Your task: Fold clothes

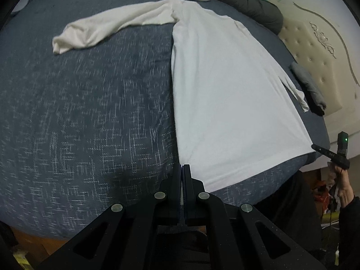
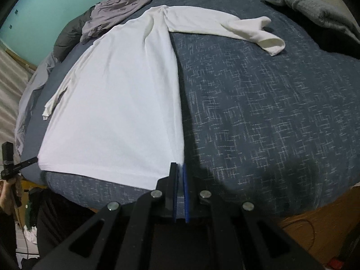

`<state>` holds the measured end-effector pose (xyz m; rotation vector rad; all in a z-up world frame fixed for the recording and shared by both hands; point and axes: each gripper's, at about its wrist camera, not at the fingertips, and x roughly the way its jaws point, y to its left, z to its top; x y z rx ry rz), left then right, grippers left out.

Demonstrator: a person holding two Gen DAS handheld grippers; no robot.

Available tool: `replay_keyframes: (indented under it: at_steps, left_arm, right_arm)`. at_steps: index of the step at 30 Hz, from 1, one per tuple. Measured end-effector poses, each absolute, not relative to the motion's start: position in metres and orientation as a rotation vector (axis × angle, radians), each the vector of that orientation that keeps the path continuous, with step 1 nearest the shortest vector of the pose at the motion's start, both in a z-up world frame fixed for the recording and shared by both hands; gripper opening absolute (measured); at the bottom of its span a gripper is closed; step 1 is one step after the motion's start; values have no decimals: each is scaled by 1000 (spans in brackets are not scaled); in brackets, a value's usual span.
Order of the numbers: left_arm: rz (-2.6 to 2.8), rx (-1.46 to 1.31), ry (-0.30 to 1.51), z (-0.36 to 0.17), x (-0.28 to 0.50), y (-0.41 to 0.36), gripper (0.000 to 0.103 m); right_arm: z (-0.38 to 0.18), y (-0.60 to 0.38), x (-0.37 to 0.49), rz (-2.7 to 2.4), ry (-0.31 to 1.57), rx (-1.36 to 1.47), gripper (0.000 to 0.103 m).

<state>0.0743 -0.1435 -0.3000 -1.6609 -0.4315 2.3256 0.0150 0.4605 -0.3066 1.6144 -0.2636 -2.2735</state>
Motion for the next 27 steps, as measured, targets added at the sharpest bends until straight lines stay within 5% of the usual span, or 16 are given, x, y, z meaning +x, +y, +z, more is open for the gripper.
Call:
replay_keyframes:
  at_steps: [5, 7, 9, 11, 14, 20, 23, 24, 25, 27]
  left_arm:
    - [2324, -1659, -458, -302, 76, -145, 2]
    - [2320, -1659, -457, -302, 77, -146, 2]
    - [2315, -1661, -454, -304, 76, -145, 14]
    - [2300, -1663, -465, -308, 76, -143, 29]
    - [2279, -1666, -452, -316, 73, -136, 31]
    - [2256, -1700, -478, -335, 68, -131, 30]
    - [2252, -1705, -467, -339, 67, -129, 14]
    - [2252, -1703, -463, -339, 67, -129, 10]
    - [2252, -1700, -460, -339, 68, -129, 8]
    - [2258, -1690, -447, -337, 69, -128, 5]
  right_arm:
    - [-301, 464, 12, -2268, -342, 1582, 8]
    - [-298, 465, 10, -2276, -362, 1560, 18]
    - [-298, 463, 7, -2266, -379, 1555, 36]
    - [-300, 462, 3, -2255, -376, 1567, 38]
    - [-308, 458, 1, -2239, -351, 1605, 38]
    - [-321, 458, -2, -2224, -365, 1645, 38]
    - [-329, 460, -2, -2217, -379, 1662, 38]
    - [-329, 459, -2, -2226, -367, 1658, 32]
    - [-329, 459, -1, -2234, -355, 1654, 15]
    - [-329, 458, 0, -2250, -332, 1647, 4]
